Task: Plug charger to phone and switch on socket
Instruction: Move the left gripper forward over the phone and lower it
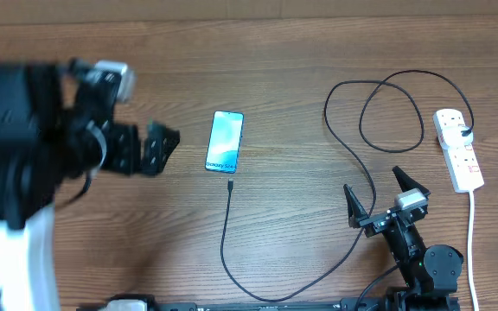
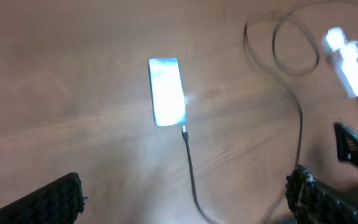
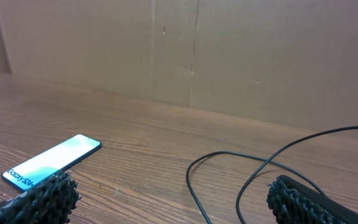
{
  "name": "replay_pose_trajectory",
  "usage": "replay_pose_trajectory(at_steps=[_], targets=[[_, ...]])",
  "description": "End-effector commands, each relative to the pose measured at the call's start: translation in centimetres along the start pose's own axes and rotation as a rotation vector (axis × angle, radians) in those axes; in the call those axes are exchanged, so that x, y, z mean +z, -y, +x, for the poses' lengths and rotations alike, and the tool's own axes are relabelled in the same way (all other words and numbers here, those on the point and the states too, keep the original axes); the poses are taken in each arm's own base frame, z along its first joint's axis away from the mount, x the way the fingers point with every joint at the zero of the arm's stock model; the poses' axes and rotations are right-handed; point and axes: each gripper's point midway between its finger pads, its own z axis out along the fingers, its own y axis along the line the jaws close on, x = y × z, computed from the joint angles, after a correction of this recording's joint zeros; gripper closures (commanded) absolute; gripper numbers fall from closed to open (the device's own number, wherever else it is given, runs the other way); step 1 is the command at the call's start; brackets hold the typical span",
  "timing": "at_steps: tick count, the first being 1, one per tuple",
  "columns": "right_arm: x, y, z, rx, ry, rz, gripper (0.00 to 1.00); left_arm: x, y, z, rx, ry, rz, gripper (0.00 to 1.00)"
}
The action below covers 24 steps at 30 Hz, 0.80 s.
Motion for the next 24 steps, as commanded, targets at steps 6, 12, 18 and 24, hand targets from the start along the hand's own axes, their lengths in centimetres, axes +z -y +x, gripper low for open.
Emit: replay_pose_trajectory(at_steps=[6, 12, 18, 24], targets=[[0.0, -0.2, 0.1, 0.0, 0.005, -0.006, 0.0, 9.6, -0.4, -1.0, -0.079, -0.297, 0.06, 0.0], [0.0, -0.2, 0.2, 0.0, 0.005, -0.006, 0.0, 14.9, -1.8, -1.0, -0.145, -0.402, 0.054, 0.0], [0.0, -0.2, 0.2, 0.0, 0.005, -0.006, 0.0, 18.6, -2.8, 0.0, -0.175, -0.506, 0.053, 0.33], [0.0, -0.2, 0.2, 0.0, 0.005, -0.006, 0.0, 21.7, -3.4, 1.0, -0.19, -0.579, 0.054, 0.96]])
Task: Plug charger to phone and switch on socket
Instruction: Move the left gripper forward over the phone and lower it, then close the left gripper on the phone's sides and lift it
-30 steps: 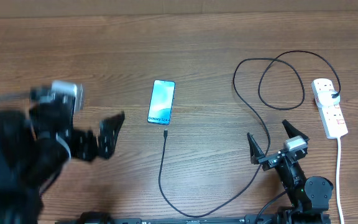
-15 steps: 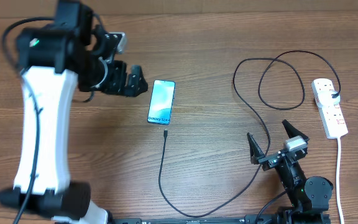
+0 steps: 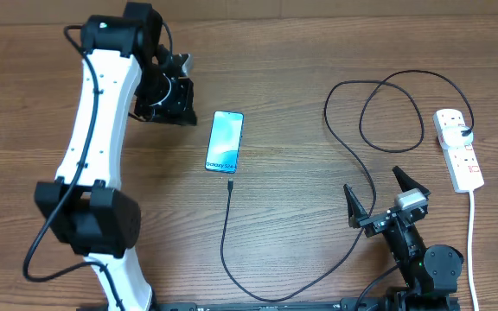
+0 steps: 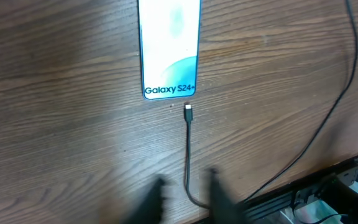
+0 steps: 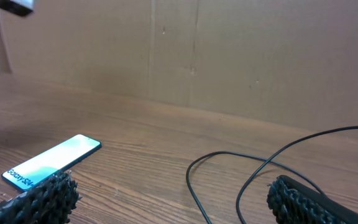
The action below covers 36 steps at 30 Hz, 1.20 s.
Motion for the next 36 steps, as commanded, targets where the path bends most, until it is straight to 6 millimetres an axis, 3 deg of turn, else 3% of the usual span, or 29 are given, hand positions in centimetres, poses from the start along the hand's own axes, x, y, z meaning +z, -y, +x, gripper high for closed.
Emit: replay_pose_trajectory(at_steps=[1, 8, 15, 19, 20, 21, 23, 28, 36], targets=[[0.0, -0.2, 0.1, 0.0, 0.006, -0.005, 0.0, 1.5, 0.3, -0.6, 0.001, -0.034, 0.011, 0.96], [0.0, -0.2, 0.1, 0.0, 0.006, -0.005, 0.0, 5.0, 0.1, -1.5, -0.04, -0.099, 0.001, 0.96], [0.0, -0.2, 0.1, 0.0, 0.006, -0.005, 0.0, 8.6, -0.9, -2.9, -0.121, -0.105, -0.157, 0.95], [0.0, -0.2, 0.1, 0.0, 0.005, -0.005, 0.0, 10.7, -0.5, -3.5, -0.072, -0.103, -0.212, 0.59], [0.0, -0.2, 0.1, 0.0, 0.006, -0.005, 0.0, 11.1, -0.4, -3.7, -0.061, -0.101, -0.224, 0.47], [0.0, -0.2, 0.1, 0.0, 0.005, -0.005, 0.0, 11.6, -0.3, -3.9, -0.051, -0.1, -0.234, 0.28], [0.0, -0.2, 0.1, 0.0, 0.006, -0.005, 0.0, 12.5, -0.2, -4.2, -0.032, -0.099, -0.257, 0.1], [0.0, -0.2, 0.1, 0.0, 0.006, -0.005, 0.0, 14.6, 0.2, -4.5, -0.002, -0.107, -0.282, 0.0], [0.0, -0.2, 0.1, 0.0, 0.006, -0.005, 0.0, 16.9, -0.8, -5.1, 0.015, -0.113, -0.343, 0.0]])
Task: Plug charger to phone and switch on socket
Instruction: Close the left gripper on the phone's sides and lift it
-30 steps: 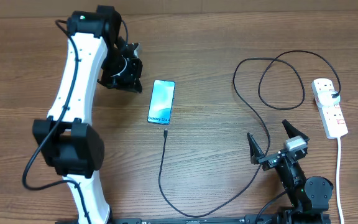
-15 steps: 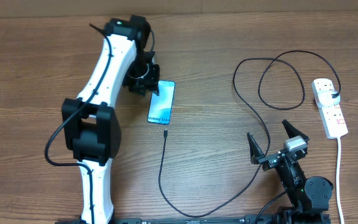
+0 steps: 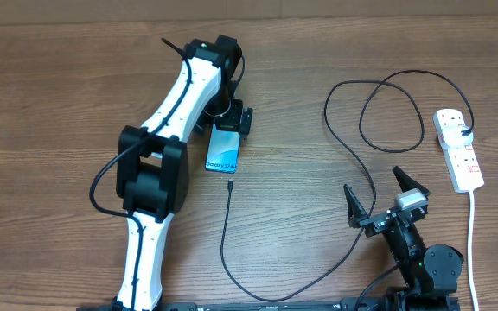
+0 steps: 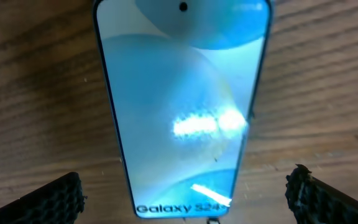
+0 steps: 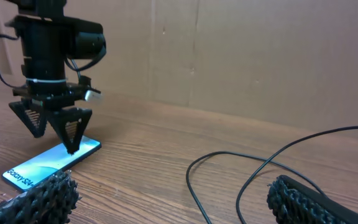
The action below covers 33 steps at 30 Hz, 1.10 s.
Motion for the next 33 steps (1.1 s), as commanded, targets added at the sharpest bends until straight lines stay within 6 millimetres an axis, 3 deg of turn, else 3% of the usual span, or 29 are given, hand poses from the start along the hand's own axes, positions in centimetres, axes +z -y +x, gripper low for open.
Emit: replay_pose_trajectory(at_steps=[1, 11, 16, 33], targets=[[0.0, -0.2, 0.1, 0.0, 0.006, -0.006, 0.0, 1.3, -0.6, -0.3, 0.0, -0.015, -0.055, 0.0], [0.0, -0.2, 0.1, 0.0, 0.006, -0.006, 0.0, 4.5, -0.4, 0.1, -0.003, -0.084, -0.042, 0.05], [0.0, -0.2, 0.1, 0.0, 0.006, -0.006, 0.0, 4.6, -0.3, 0.1, -0.024, -0.085, -0.037, 0.19], [0.0, -0.2, 0.1, 0.0, 0.006, -0.006, 0.0, 4.5, -0.1, 0.8, -0.078, -0.11, -0.048, 0.16]])
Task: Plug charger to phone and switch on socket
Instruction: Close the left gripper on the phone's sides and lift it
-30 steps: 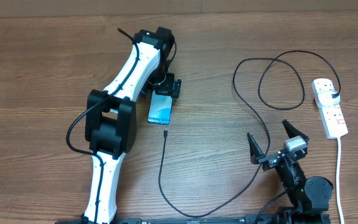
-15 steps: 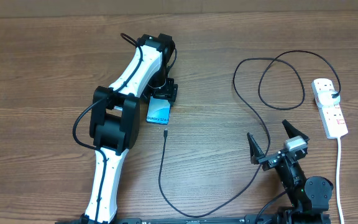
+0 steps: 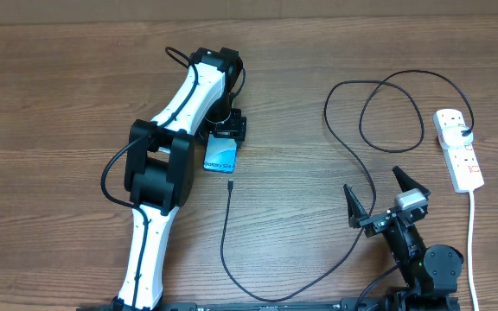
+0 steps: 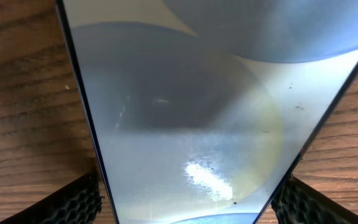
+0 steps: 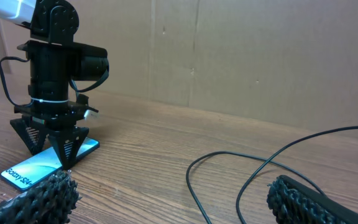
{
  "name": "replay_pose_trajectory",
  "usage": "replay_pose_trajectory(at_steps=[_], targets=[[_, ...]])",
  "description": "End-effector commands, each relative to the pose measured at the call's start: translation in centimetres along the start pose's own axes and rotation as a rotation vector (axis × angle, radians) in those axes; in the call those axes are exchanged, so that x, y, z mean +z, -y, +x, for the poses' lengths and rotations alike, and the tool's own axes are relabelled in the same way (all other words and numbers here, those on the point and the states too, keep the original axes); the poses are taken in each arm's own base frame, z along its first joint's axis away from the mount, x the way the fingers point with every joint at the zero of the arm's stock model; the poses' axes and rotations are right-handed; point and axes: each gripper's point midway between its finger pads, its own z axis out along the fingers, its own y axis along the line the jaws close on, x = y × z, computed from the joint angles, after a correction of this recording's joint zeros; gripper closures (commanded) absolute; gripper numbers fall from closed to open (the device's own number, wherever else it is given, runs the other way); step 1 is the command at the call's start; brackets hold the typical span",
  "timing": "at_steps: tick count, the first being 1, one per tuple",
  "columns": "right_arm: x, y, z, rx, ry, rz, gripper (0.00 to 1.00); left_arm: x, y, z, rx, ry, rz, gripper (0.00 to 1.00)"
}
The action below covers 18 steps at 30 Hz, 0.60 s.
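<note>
The phone (image 3: 220, 157) lies screen up at mid-table and fills the left wrist view (image 4: 185, 124). My left gripper (image 3: 227, 130) stands over its far end, and the fingers (image 4: 73, 202) press against both long edges. From the right wrist view this gripper (image 5: 50, 155) straddles the phone (image 5: 27, 169) with its tips at table level. The charger plug (image 3: 231, 184) lies just off the phone's near end, unplugged. Its black cable (image 3: 227, 233) runs to the white power strip (image 3: 458, 149). My right gripper (image 3: 379, 194) rests open at front right, holding nothing.
The cable makes large loops (image 5: 222, 154) between the phone and the power strip, passing close by my right gripper (image 5: 176, 199). A white lead (image 3: 472, 242) runs from the strip to the front edge. A cardboard wall (image 5: 229, 56) stands behind the table.
My left gripper has come lower onto the phone, and its fingers have closed in against the phone's edges. The phone, plug, cable and right arm have not moved.
My left gripper was open well left of the phone, then nearer and above it. It then stood open just over the screen, and now grips the phone's sides. The right gripper stayed open at front right, and the plug stayed by the phone.
</note>
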Motion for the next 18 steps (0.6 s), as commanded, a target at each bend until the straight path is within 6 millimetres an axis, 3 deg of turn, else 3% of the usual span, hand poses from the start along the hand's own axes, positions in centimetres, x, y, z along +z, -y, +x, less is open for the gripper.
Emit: replay_pose_trajectory(at_steps=[1, 5, 11, 14, 18], targets=[[0.0, -0.2, 0.2, 0.0, 0.004, -0.006, 0.0, 0.8, 0.6, 0.0, 0.0, -0.014, -0.01, 0.16], [0.0, -0.2, 0.2, 0.0, 0.004, -0.006, 0.0, -0.1, 0.8, -0.7, 0.005, 0.033, 0.0, 0.14], [0.0, -0.2, 0.2, 0.0, 0.004, -0.006, 0.0, -3.4, 1.0, -1.4, 0.011, 0.13, 0.028, 0.08], [0.0, -0.2, 0.2, 0.0, 0.004, -0.006, 0.0, -4.9, 0.8, -1.5, 0.016, 0.172, 0.015, 0.0], [0.0, -0.2, 0.2, 0.0, 0.004, -0.006, 0.0, -5.7, 1.0, -1.3, 0.027, 0.188, 0.015, 0.0]])
